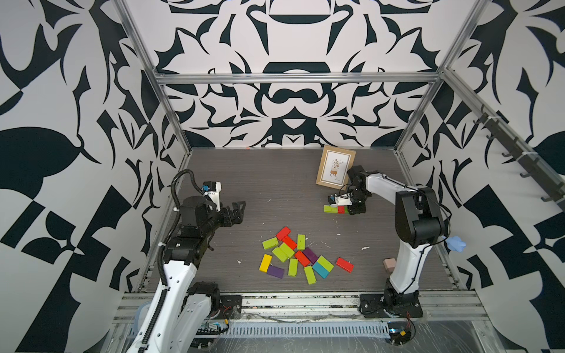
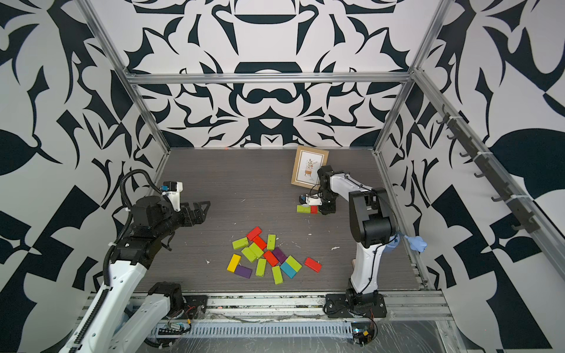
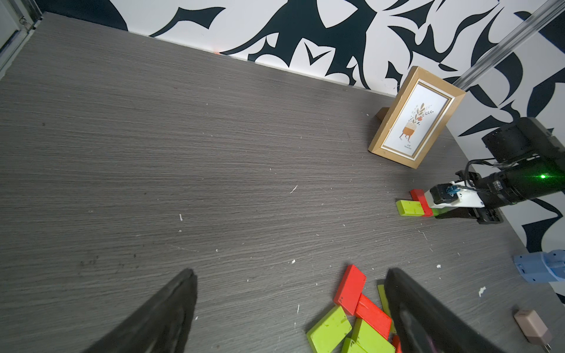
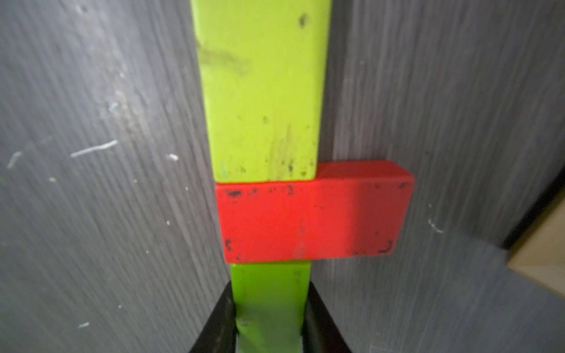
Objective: Assemble the letter t with building blocks
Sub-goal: Assemble the building block at the center of the board.
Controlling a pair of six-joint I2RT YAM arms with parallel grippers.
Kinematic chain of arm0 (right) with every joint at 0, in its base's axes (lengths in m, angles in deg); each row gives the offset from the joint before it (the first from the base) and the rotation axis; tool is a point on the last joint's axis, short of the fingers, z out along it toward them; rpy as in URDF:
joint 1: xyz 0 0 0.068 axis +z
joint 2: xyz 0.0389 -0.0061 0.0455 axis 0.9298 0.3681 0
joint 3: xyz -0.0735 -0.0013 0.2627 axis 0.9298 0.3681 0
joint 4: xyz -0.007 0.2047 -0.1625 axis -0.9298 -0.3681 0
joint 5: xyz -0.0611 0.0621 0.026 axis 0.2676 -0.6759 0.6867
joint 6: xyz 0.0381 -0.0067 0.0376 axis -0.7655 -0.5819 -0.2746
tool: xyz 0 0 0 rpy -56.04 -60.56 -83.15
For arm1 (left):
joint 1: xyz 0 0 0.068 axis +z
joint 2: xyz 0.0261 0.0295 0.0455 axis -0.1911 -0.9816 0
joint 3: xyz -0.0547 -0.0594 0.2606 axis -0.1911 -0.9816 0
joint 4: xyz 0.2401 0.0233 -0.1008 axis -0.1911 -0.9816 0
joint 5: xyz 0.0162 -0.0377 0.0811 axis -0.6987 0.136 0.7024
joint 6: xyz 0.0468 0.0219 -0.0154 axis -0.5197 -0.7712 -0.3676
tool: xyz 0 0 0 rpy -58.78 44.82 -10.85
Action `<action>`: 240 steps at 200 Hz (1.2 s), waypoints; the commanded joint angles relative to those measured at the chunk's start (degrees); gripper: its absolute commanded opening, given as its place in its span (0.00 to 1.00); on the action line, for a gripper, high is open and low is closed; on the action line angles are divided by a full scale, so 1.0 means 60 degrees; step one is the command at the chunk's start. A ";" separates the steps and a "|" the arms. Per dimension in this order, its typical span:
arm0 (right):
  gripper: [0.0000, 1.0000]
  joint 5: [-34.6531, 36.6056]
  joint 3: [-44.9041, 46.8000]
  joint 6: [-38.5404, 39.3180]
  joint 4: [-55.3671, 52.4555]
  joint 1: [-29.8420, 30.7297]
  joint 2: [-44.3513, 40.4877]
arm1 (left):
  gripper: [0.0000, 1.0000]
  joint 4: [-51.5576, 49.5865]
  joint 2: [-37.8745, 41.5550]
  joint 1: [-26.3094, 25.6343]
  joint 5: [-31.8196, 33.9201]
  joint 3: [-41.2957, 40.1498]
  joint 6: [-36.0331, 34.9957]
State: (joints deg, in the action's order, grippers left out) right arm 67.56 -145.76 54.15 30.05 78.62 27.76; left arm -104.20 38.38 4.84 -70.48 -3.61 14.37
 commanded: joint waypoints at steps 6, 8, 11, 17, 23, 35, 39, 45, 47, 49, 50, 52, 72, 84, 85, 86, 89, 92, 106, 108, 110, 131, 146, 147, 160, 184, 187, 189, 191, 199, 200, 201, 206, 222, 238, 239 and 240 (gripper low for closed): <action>0.34 -0.0208 0.0239 -0.0135 -0.0182 0.0068 -0.0084 | 1.00 0.0037 0.0005 -0.0024 -0.0090 -0.0023 0.0036; 0.34 -0.0207 0.0239 -0.0135 -0.0182 0.0065 -0.0078 | 1.00 0.0034 -0.0006 -0.0025 -0.0092 -0.0023 0.0044; 0.35 -0.0200 0.0238 -0.0135 -0.0162 0.0060 -0.0072 | 1.00 0.0034 0.0003 -0.0020 -0.0085 -0.0030 0.0036; 0.35 -0.0193 0.0238 -0.0142 -0.0157 0.0058 -0.0071 | 1.00 0.0030 -0.0016 -0.0026 -0.0087 -0.0022 0.0040; 0.36 -0.0178 0.0249 -0.0156 -0.0140 0.0056 -0.0066 | 1.00 0.0037 -0.0011 -0.0021 -0.0083 -0.0018 0.0042; 0.38 -0.0192 0.0246 -0.0176 -0.0109 0.0059 -0.0086 | 1.00 0.0037 -0.0025 -0.0020 -0.0085 -0.0012 0.0039; 0.39 -0.0205 0.0239 -0.0179 -0.0109 0.0065 -0.0078 | 1.00 0.0026 -0.0025 -0.0014 -0.0078 -0.0011 0.0033; 0.40 -0.0218 0.0238 -0.0174 -0.0109 0.0055 -0.0100 | 1.00 0.0037 -0.0026 -0.0016 -0.0088 -0.0018 0.0033; 0.40 -0.0221 0.0246 -0.0178 -0.0109 0.0055 -0.0097 | 1.00 0.0038 -0.0036 -0.0016 -0.0091 -0.0018 0.0033; 0.40 -0.0222 0.0247 -0.0178 -0.0109 0.0058 -0.0092 | 1.00 0.0034 -0.0042 -0.0023 -0.0089 -0.0014 0.0036; 0.41 -0.0222 0.0250 -0.0179 -0.0109 0.0057 -0.0089 | 1.00 0.0036 -0.0041 -0.0017 -0.0091 -0.0016 0.0042; 0.41 -0.0222 0.0241 -0.0179 -0.0102 0.0059 -0.0105 | 1.00 0.0037 -0.0047 -0.0023 -0.0088 -0.0014 0.0039; 0.43 -0.0277 0.0262 -0.0168 -0.0124 0.0058 -0.0144 | 1.00 0.0031 -0.0042 -0.0020 -0.0086 -0.0017 0.0040; 0.44 -0.0295 0.0282 -0.0179 -0.0131 0.0062 -0.0155 | 1.00 0.0021 -0.0028 -0.0024 -0.0080 -0.0007 0.0026; 0.44 -0.0295 0.0290 -0.0171 -0.0135 0.0058 -0.0157 | 1.00 0.0022 -0.0026 -0.0025 -0.0079 -0.0005 0.0036; 0.44 -0.0295 0.0286 -0.0175 -0.0137 0.0057 -0.0158 | 1.00 0.0022 -0.0033 -0.0025 -0.0078 -0.0012 0.0035; 0.44 -0.0291 0.0294 -0.0171 -0.0138 0.0064 -0.0170 | 1.00 0.0023 -0.0027 -0.0015 -0.0091 -0.0015 0.0033; 0.44 -0.0283 0.0296 -0.0169 -0.0139 0.0064 -0.0173 | 1.00 0.0023 -0.0014 -0.0015 -0.0092 -0.0018 0.0042; 0.45 -0.0267 0.0305 -0.0169 -0.0138 0.0062 -0.0188 | 1.00 0.0021 -0.0005 -0.0017 -0.0079 -0.0019 0.0040; 0.45 -0.0266 0.0288 -0.0173 -0.0131 0.0060 -0.0196 | 1.00 0.0012 -0.0001 -0.0013 -0.0071 -0.0029 0.0034; 0.45 -0.0255 0.0298 -0.0173 -0.0137 0.0056 -0.0201 | 1.00 0.0017 -0.0004 -0.0019 -0.0069 -0.0032 0.0040; 0.47 -0.0371 0.0268 -0.0264 -0.0103 0.0065 -0.0261 | 1.00 0.0018 -0.0024 -0.0026 -0.0067 -0.0014 0.0034; 0.49 -0.0470 0.0238 -0.0353 -0.0011 0.0047 -0.0342 | 1.00 0.0035 -0.0053 -0.0024 -0.0089 -0.0017 0.0033; 0.49 -0.0478 0.0238 -0.0354 -0.0002 0.0044 -0.0353 | 1.00 0.0029 -0.0053 -0.0025 -0.0091 -0.0010 0.0033; 0.49 -0.0511 0.0231 -0.0421 0.0056 -0.0002 -0.0420 | 1.00 0.0041 -0.0067 -0.0017 -0.0105 -0.0017 0.0051; 0.50 -0.0773 0.0217 -0.0672 0.0140 -0.0120 -0.0573 | 1.00 0.0048 -0.0083 -0.0023 -0.0122 -0.0018 0.0050; 0.51 -0.0805 0.0203 -0.0702 0.0140 -0.0152 -0.0594 | 1.00 0.0052 -0.0083 -0.0020 -0.0111 -0.0011 0.0051; 0.51 -0.0829 0.0196 -0.0716 0.0151 -0.0162 -0.0616 | 1.00 0.0052 -0.0083 -0.0024 -0.0119 -0.0009 0.0052; 0.51 -0.0853 0.0184 -0.0719 0.0161 -0.0168 -0.0629 | 1.00 0.0052 -0.0083 -0.0018 -0.0121 -0.0012 0.0048; 0.52 -0.0908 0.0192 -0.0752 0.0155 -0.0188 -0.0700 | 1.00 0.0052 -0.0085 -0.0017 -0.0118 -0.0017 0.0053; 0.52 -0.0909 0.0193 -0.0758 0.0154 -0.0191 -0.0708 | 1.00 0.0052 -0.0084 -0.0014 -0.0120 -0.0018 0.0050; 0.52 -0.0910 0.0194 -0.0761 0.0154 -0.0193 -0.0719 | 1.00 0.0052 -0.0084 -0.0020 -0.0121 -0.0018 0.0049; 0.52 -0.0910 0.0218 -0.0760 0.0154 -0.0220 -0.0763 | 1.00 0.0050 -0.0095 -0.0025 -0.0122 -0.0015 0.0055; 0.54 -0.0990 0.0210 -0.0793 0.0112 -0.0278 -0.0918 | 1.00 0.0050 -0.0112 -0.0021 -0.0122 -0.0009 0.0053; 0.56 -0.1195 0.0209 -0.0890 0.0124 -0.0317 -0.1111 | 1.00 0.0051 -0.0120 -0.0017 -0.0129 -0.0002 0.0055; 0.56 -0.1207 0.0209 -0.0908 0.0125 -0.0314 -0.1119 | 1.00 0.0052 -0.0123 -0.0014 -0.0133 -0.0002 0.0044; 0.56 -0.1220 0.0209 -0.0910 0.0132 -0.0320 -0.1137 | 1.00 0.0045 -0.0125 -0.0020 -0.0135 -0.0003 0.0038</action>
State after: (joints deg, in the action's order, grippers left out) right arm 63.32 -144.60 50.45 31.62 77.16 25.14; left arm -104.20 37.83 4.84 -70.54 -3.61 14.37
